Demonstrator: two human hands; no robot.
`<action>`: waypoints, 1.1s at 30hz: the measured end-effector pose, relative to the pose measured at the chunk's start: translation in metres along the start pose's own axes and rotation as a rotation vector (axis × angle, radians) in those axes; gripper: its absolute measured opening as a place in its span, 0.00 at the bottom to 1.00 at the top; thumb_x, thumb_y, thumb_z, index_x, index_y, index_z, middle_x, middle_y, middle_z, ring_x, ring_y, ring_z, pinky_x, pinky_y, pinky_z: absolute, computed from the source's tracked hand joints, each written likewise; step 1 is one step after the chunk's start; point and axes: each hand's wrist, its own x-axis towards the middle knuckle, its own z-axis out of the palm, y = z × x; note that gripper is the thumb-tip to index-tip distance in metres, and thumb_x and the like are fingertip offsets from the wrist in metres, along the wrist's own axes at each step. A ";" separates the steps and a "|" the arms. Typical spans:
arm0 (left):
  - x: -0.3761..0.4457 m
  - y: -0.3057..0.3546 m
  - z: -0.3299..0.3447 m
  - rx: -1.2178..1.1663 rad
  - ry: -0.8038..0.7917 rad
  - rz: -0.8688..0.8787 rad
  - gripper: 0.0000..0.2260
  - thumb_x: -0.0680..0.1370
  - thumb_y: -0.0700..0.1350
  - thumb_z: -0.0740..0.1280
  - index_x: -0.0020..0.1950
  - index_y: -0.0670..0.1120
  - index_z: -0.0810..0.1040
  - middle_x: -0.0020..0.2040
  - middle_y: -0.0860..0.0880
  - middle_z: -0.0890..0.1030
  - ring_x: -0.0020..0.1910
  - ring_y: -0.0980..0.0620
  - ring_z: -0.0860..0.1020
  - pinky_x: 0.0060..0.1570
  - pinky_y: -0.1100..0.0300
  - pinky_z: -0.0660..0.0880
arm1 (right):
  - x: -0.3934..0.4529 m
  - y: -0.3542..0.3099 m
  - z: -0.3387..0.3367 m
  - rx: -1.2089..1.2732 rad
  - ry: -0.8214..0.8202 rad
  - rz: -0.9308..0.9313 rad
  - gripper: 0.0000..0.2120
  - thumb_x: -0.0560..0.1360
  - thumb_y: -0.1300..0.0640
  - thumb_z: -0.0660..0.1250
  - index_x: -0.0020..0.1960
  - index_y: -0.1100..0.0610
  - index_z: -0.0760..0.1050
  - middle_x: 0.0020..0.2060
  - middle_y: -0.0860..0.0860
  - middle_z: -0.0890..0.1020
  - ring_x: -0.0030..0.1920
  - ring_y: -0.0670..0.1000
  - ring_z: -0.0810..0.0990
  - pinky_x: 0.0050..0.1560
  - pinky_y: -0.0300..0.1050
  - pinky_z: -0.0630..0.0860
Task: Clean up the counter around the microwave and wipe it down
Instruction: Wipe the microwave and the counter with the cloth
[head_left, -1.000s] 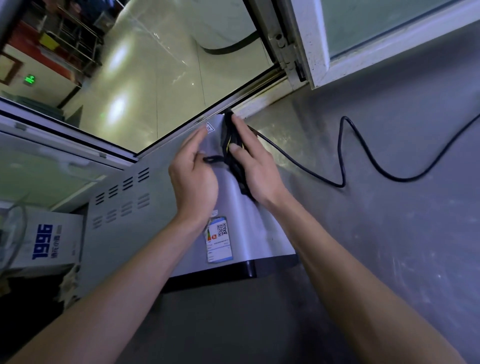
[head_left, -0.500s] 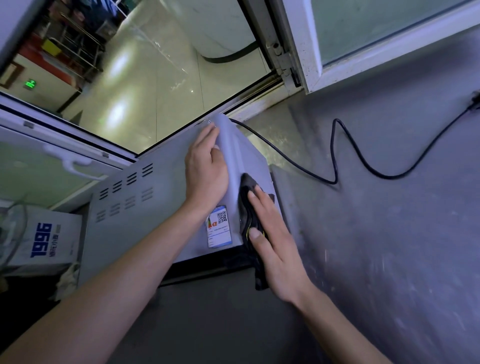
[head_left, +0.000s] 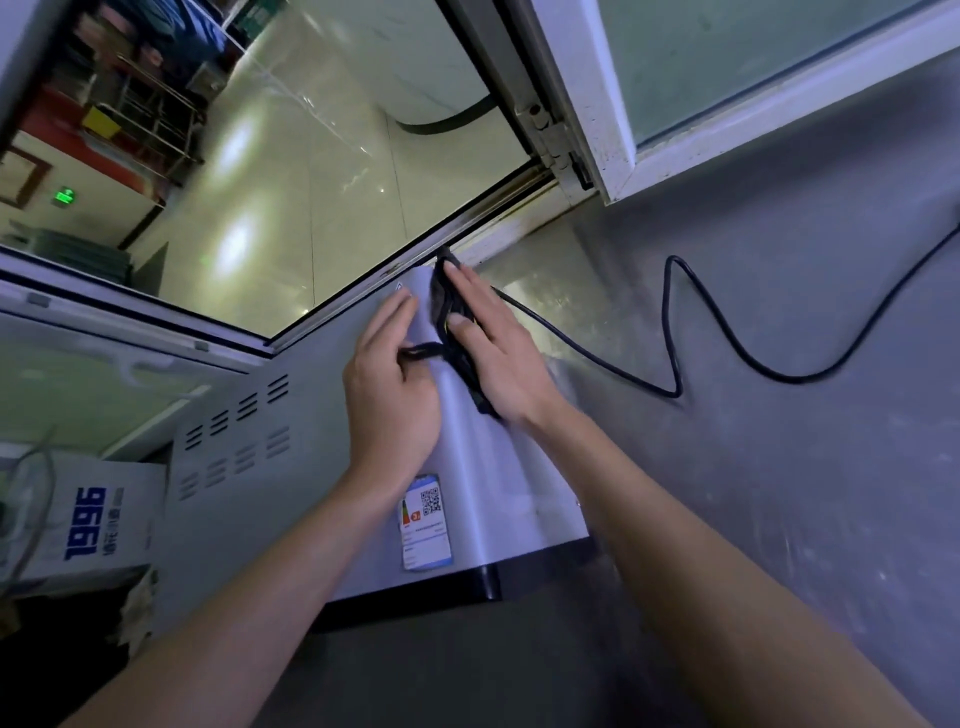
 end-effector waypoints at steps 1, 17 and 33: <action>0.000 0.001 0.000 0.000 0.002 -0.014 0.23 0.77 0.30 0.57 0.71 0.41 0.75 0.72 0.49 0.74 0.71 0.56 0.72 0.69 0.69 0.66 | 0.010 0.000 0.000 0.005 0.001 -0.006 0.26 0.79 0.52 0.56 0.77 0.49 0.65 0.76 0.44 0.66 0.76 0.41 0.60 0.78 0.45 0.56; -0.001 0.005 0.003 -0.023 -0.004 -0.022 0.22 0.80 0.31 0.54 0.71 0.41 0.75 0.73 0.51 0.72 0.63 0.77 0.67 0.61 0.79 0.62 | -0.050 0.086 -0.019 0.093 0.075 0.352 0.23 0.84 0.52 0.55 0.79 0.42 0.59 0.77 0.39 0.63 0.76 0.39 0.59 0.78 0.43 0.53; 0.003 0.002 0.005 0.038 0.013 0.049 0.23 0.77 0.31 0.54 0.70 0.37 0.75 0.72 0.45 0.74 0.71 0.50 0.71 0.69 0.67 0.63 | -0.115 -0.014 0.007 -0.003 0.034 0.070 0.27 0.80 0.46 0.56 0.78 0.40 0.59 0.78 0.36 0.57 0.78 0.38 0.51 0.79 0.50 0.52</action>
